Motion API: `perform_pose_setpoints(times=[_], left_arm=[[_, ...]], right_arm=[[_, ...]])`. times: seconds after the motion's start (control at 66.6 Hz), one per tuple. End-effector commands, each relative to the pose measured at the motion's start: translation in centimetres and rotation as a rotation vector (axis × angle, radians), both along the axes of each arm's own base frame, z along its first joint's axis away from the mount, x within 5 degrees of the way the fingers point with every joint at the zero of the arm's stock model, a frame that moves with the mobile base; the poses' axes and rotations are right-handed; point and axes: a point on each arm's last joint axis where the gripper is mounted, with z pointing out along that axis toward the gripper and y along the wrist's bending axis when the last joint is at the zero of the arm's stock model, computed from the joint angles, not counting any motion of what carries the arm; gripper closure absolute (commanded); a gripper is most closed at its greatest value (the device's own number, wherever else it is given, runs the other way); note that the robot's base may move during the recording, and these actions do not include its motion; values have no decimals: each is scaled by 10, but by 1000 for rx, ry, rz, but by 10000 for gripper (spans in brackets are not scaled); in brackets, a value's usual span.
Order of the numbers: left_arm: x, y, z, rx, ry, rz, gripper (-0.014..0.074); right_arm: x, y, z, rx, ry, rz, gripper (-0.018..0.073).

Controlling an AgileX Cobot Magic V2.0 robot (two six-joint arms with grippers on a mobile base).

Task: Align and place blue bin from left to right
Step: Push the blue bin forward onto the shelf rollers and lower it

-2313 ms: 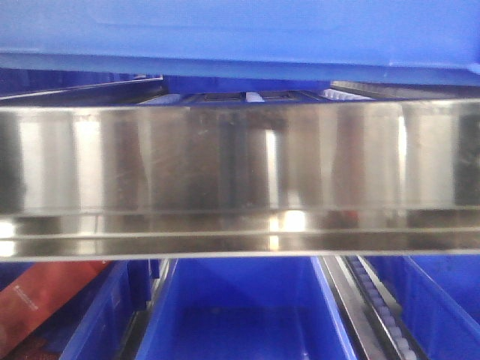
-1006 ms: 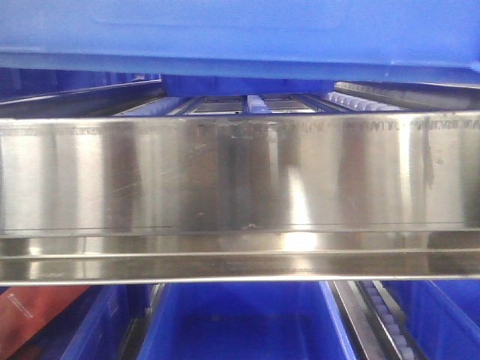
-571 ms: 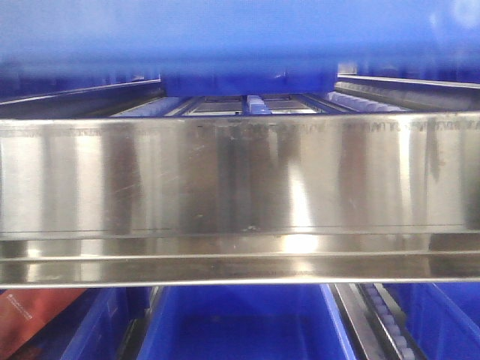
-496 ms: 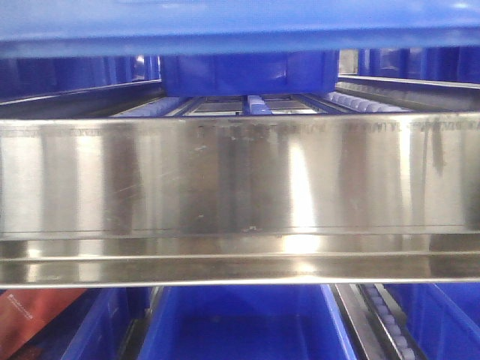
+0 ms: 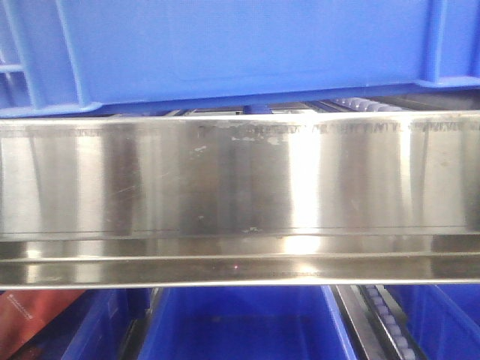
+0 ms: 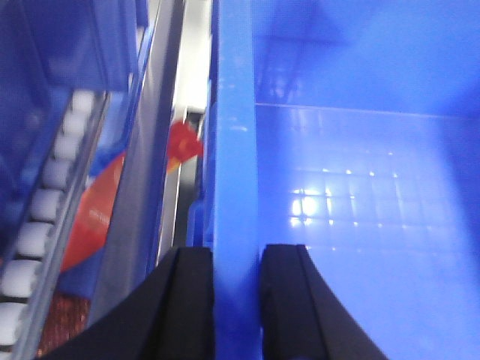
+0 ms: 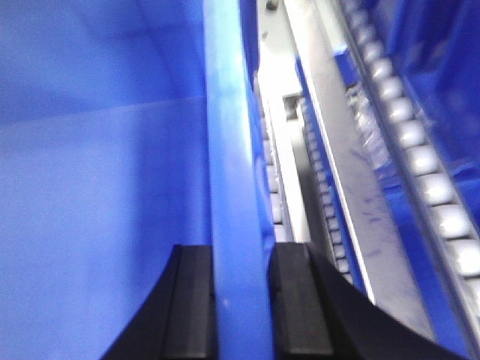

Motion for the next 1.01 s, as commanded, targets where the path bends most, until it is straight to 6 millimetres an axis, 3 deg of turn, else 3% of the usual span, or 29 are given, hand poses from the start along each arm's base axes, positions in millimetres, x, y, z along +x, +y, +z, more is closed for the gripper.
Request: perform_pose_setpoints(times=[0.0, 0.586, 0.991], left_arm=[[5, -21, 14, -130, -126, -102, 707], [22, -27, -6, -75, -95, -96, 707], [25, -27, -10, -52, -89, -91, 707]], right_arm=[[4, 16, 20, 149, -172, 104, 629], [29, 30, -14, 92, -98, 99, 629], [30, 28, -16, 80, -78, 88, 629]])
